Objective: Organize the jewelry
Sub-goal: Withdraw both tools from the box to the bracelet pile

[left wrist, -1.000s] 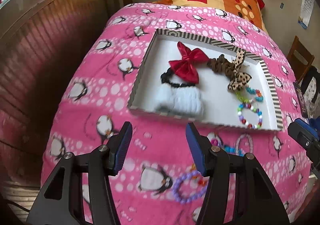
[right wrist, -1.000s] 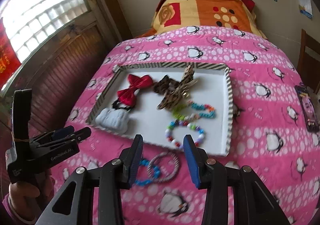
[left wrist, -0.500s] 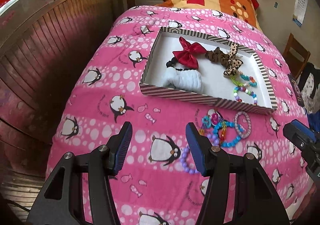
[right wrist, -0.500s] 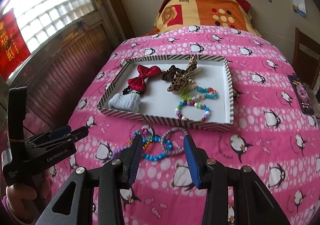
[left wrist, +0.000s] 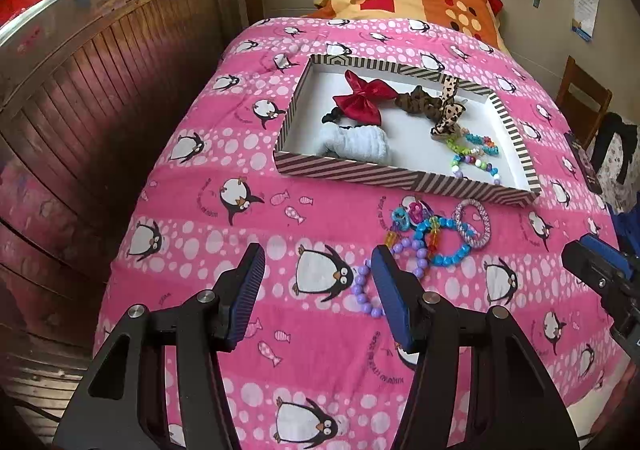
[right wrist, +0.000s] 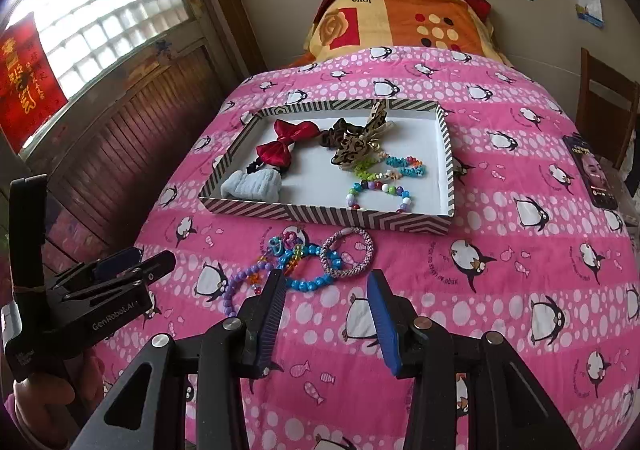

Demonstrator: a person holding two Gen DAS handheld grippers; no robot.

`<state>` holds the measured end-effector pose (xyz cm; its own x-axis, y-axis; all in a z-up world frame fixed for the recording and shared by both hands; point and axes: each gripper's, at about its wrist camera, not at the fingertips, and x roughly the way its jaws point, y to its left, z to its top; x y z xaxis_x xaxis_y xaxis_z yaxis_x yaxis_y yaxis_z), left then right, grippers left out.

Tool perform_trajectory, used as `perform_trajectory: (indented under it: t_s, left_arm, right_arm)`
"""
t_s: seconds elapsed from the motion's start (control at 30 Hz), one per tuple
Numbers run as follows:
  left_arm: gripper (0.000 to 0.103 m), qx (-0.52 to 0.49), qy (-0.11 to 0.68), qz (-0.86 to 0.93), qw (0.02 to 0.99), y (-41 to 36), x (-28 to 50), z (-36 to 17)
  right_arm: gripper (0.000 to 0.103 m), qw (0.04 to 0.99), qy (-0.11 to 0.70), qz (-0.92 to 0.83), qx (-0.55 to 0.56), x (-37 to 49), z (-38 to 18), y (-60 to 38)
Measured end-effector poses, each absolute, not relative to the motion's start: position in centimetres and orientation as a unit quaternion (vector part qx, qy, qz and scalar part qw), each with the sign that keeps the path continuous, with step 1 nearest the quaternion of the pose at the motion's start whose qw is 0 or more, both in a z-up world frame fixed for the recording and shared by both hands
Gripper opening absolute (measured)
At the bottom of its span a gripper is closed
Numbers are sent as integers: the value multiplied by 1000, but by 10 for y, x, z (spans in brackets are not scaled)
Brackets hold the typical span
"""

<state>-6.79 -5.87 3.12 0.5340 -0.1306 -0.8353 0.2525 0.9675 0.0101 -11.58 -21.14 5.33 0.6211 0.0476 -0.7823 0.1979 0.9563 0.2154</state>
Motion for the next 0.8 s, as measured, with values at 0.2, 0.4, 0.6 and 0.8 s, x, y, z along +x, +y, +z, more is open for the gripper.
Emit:
perform_trajectory:
  t_s: [0.2, 0.4, 0.6, 0.8]
  left_arm:
    - [55, 70, 470, -113, 873, -60, -78, 30]
    - [55, 76, 470, -117, 871, -63, -84, 29]
    - [55, 78, 476, -120, 868, -65, -85, 26]
    - [55, 74, 488, -128, 860, -63, -84, 21]
  right_arm:
    - [40, 889, 434, -40, 139, -125, 53, -205]
    - [41, 888, 437, -40, 139, -128, 52, -205]
    - [54, 886, 440, -40, 140, -130, 51, -206]
    - [56, 886, 442, -38, 136, -131, 49, -208]
